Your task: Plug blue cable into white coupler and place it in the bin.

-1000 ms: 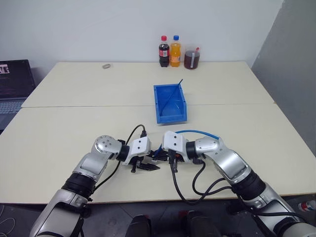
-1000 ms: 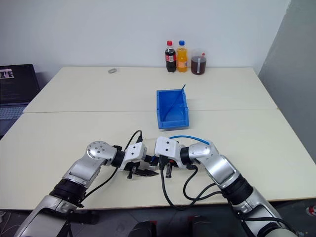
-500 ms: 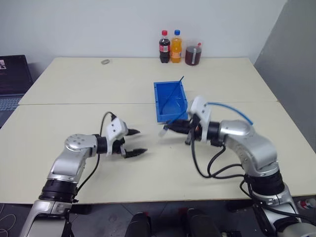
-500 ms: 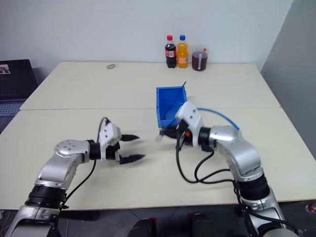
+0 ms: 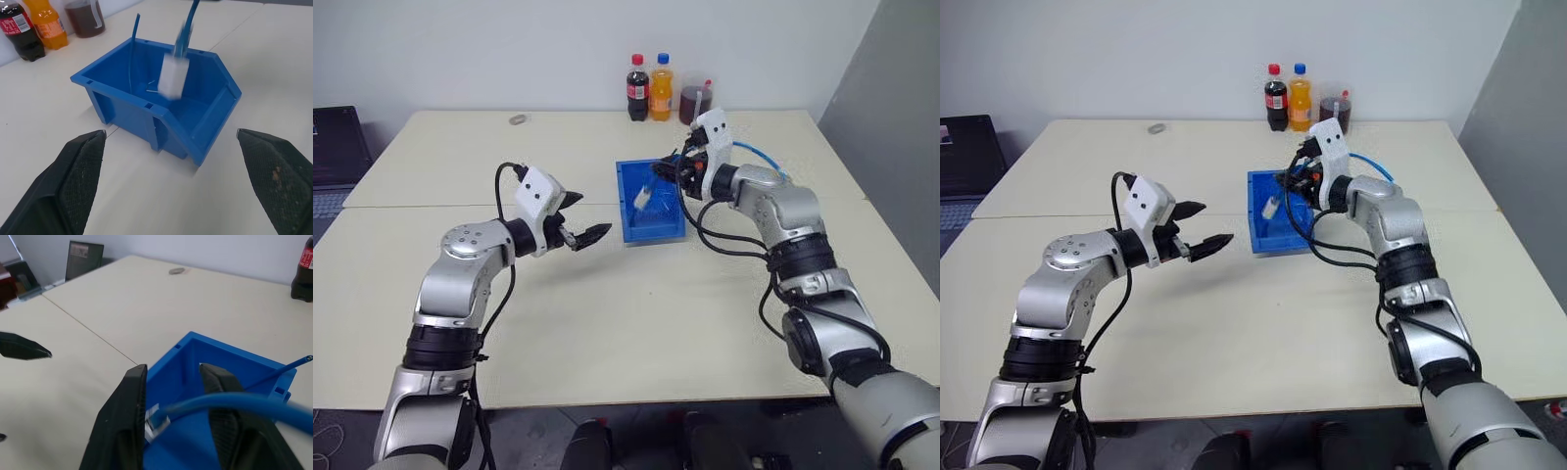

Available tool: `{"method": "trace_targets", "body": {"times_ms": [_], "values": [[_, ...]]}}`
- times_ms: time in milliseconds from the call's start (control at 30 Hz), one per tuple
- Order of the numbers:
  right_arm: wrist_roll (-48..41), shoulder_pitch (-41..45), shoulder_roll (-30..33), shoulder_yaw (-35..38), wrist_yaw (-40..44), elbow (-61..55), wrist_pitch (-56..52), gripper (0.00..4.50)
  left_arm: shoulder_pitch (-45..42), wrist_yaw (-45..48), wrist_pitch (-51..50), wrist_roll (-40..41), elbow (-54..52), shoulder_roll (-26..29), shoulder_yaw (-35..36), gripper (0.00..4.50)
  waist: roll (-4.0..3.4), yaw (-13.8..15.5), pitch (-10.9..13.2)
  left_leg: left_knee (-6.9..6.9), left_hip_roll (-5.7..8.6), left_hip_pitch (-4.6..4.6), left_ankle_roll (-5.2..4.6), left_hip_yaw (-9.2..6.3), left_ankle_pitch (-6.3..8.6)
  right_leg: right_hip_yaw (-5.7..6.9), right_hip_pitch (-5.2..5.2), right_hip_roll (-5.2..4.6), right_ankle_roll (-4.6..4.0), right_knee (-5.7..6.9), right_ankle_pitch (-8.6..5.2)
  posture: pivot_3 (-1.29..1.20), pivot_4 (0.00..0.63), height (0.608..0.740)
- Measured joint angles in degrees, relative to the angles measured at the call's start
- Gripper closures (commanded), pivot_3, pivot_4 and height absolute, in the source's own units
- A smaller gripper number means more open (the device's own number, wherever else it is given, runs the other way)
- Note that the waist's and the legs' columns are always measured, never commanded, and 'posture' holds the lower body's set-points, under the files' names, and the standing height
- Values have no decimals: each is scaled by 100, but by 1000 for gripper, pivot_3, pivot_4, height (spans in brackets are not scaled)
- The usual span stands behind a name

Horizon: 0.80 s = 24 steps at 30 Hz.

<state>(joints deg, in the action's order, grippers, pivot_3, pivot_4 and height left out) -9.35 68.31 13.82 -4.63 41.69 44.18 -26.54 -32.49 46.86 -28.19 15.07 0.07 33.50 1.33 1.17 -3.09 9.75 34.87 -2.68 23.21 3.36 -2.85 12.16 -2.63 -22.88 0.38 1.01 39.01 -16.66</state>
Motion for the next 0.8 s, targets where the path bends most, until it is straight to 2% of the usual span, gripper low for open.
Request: {"method": "trace_targets", "body": {"times_ms": [100, 267, 400, 533, 667, 800], "values": [[387, 318, 204, -332, 431, 695, 405, 1291, -51, -6, 6, -6, 0, -22, -105, 0, 0, 3, 0, 10, -1, 56, 1, -2, -1, 5, -47, -1, -2, 6, 1, 0, 150, 740], [831, 547, 802, -770, 1512, 1070, 770, 77, -79, -58, 11, -20, 5, 2, -103, 0, -3, 39, 4, 11, 9, 65, 2, 0, -1, 6, -49, -12, -2, 2, 1, 0, 150, 740], [1121, 433, 1423, -1090, 2457, 741, 1004, 77, -77, -114, 49, -15, 69, 50, -68, 0, -4, 62, 4, 12, 9, 64, 2, -2, -1, 9, -48, -13, -1, 3, 1, 0, 150, 740], [1040, -333, 1941, -1040, 2984, -380, 876, 77, 42, -181, 105, -20, 118, 239, 114, 0, -4, 79, 4, 15, 7, 63, 2, -2, -1, 8, -48, -11, -1, 6, 1, 0, 150, 740], [372, -1520, 2313, -301, 2899, -2139, -36, 77, 363, -346, 226, -78, 127, 497, 418, 0, -5, 89, 5, 16, 5, 65, 1, -6, -1, 10, -48, -11, -2, 9, 1, 0, 150, 740], [-175, -2282, 2643, 255, 2720, -3678, -884, 77, 444, -231, 237, 43, 173, 677, 623, 0, -6, 133, 6, 27, 7, 62, 2, -8, -1, 14, -40, -11, 0, 10, 1, 0, 150, 740]]}}
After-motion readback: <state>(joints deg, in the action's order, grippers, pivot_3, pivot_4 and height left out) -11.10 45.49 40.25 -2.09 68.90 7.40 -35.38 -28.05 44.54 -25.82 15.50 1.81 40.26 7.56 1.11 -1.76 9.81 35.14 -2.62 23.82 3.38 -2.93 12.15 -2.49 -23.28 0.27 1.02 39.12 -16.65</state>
